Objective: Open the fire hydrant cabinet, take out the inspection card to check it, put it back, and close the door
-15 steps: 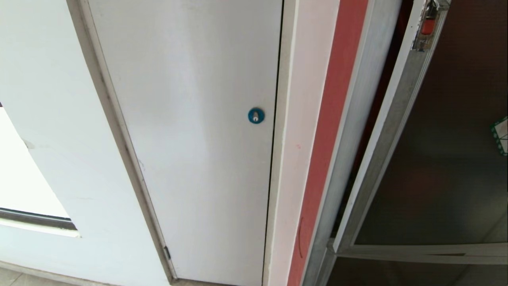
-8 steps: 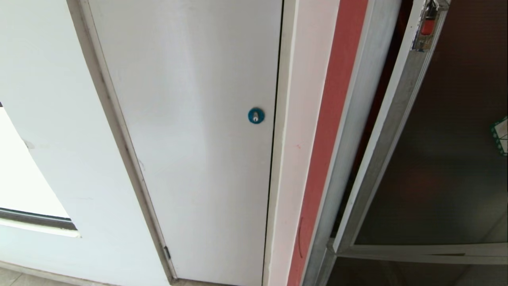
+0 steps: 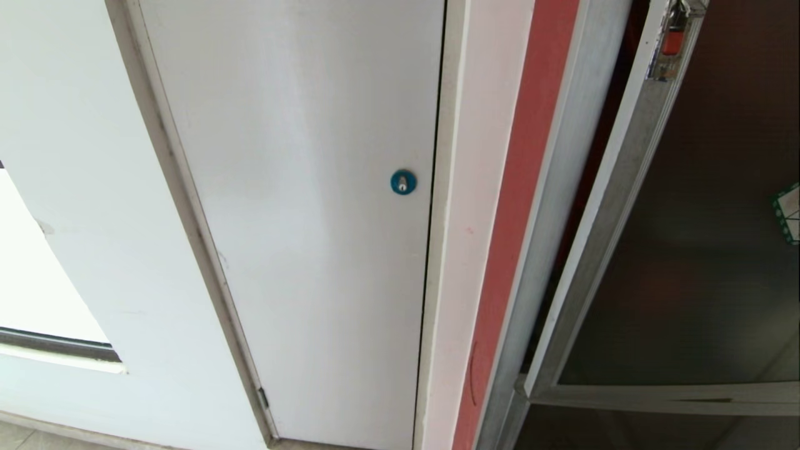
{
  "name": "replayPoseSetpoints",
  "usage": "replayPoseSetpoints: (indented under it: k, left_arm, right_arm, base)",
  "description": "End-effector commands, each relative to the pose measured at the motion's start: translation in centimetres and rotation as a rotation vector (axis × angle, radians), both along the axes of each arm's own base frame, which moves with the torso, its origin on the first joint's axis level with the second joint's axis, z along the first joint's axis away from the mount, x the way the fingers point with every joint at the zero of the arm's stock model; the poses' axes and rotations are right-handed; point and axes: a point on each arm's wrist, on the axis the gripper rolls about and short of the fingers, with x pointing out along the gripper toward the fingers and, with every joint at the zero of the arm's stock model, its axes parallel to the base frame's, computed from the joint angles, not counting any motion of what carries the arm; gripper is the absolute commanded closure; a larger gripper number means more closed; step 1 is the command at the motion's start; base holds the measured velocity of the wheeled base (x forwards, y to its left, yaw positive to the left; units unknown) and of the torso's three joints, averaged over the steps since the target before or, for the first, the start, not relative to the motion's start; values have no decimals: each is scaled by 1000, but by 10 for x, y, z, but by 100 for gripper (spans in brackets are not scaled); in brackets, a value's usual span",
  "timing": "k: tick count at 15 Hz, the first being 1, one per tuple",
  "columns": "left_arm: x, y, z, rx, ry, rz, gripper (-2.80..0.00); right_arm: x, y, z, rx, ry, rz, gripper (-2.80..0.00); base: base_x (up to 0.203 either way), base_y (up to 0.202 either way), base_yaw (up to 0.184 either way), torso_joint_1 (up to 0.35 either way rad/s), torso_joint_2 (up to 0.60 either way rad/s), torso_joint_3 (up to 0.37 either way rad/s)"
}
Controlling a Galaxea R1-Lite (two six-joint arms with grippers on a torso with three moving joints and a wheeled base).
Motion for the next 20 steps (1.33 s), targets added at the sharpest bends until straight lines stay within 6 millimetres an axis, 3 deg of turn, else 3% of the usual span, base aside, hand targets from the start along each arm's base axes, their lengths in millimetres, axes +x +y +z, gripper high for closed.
replayPoseSetpoints:
  k: [1, 3, 7, 11, 15, 20]
  left_arm:
    - [0, 0, -2, 1, 5, 2, 0]
    - [0, 0, -2, -1, 5, 1, 0]
    - [0, 0, -2, -1, 5, 2, 0]
    - [0, 0, -2, -1, 5, 0, 0]
    - [0, 0, -2, -1, 5, 1, 0]
    - [0, 0, -2, -1, 5, 0, 0]
  right_arm:
    - [-18, 2, -19, -5, -37, -13, 0]
    - [-16, 4, -48, -27, -4, 27, 0]
    - [7, 8, -116, -20, 82, 205, 0]
    - [33, 14, -162, 66, 179, 491, 0]
    - [41, 15, -186, 77, 265, 545, 0]
    - [42, 15, -196, 101, 361, 550, 0]
  base:
    - [0, 0, 0, 0, 0, 0]
    - [0, 0, 0, 0, 0, 0]
    - [0, 0, 0, 0, 0, 0]
    - [0, 0, 0, 0, 0, 0]
    - [0, 0, 0, 0, 0, 0]
    - [0, 0, 0, 0, 0, 0]
